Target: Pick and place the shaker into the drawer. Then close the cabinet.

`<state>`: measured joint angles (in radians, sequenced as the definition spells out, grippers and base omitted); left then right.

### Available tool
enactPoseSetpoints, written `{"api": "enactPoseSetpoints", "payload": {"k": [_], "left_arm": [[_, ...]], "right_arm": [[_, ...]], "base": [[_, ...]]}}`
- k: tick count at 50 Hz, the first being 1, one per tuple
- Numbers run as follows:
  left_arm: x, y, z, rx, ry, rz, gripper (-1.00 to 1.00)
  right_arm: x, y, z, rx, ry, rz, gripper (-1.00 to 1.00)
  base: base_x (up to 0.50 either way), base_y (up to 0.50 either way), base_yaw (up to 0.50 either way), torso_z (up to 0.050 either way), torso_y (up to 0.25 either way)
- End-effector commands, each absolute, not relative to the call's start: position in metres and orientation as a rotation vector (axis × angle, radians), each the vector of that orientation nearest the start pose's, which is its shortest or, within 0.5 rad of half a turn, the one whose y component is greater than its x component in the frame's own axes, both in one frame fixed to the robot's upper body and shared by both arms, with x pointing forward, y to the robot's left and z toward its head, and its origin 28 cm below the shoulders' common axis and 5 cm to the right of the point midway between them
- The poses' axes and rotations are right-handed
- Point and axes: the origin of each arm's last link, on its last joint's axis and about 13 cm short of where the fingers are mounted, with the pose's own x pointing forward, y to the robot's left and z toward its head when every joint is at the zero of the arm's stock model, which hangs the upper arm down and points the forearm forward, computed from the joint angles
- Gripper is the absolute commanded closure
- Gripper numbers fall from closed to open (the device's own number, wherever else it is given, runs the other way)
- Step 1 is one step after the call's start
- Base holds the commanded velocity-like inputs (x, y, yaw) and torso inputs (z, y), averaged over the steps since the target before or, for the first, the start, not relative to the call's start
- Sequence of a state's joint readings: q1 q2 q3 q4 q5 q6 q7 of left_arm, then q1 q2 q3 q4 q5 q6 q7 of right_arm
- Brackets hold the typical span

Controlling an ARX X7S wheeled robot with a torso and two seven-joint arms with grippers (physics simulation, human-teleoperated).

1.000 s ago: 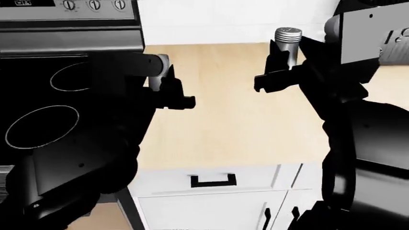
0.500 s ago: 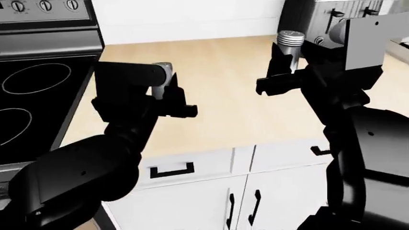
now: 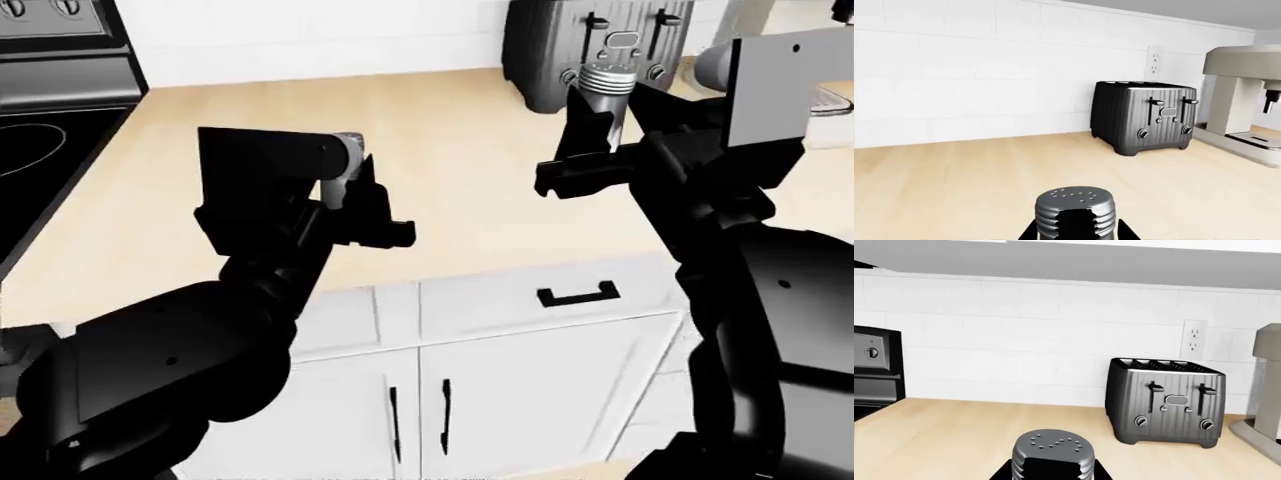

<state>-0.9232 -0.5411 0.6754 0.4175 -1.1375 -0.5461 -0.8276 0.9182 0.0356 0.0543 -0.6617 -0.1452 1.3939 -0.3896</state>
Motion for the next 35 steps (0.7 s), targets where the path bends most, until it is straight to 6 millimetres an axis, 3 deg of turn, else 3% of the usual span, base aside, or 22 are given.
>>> {"api": "enactPoseSetpoints", "payload": {"k": [1, 22, 35], "left_arm": [[0.2629, 0.1683, 0.2262, -0.071, -0.084, -0.202, 1.00], [0.2620, 0.1686, 0.2216, -0.081, -0.070, -0.210, 1.00], [0.2622, 0.1683, 0.2291, -0.081, -0.070, -0.215, 1.00]], "right_arm": [[0.2631, -0.1230, 0.2751, -0.030, -0.188, 0.183, 1.00], [0.2635, -0.1216, 0.2738, -0.029, -0.188, 0.191, 1.00], [0.2619, -0.1211, 0.2765, -0.041, -0.196, 0.188, 1.00]], "base": [[-0.13, -0.49, 0.00, 0.000, 0.000], [-0.13, -0.49, 0.00, 0.000, 0.000], [-0.10, -0.49, 0.00, 0.000, 0.001]]}}
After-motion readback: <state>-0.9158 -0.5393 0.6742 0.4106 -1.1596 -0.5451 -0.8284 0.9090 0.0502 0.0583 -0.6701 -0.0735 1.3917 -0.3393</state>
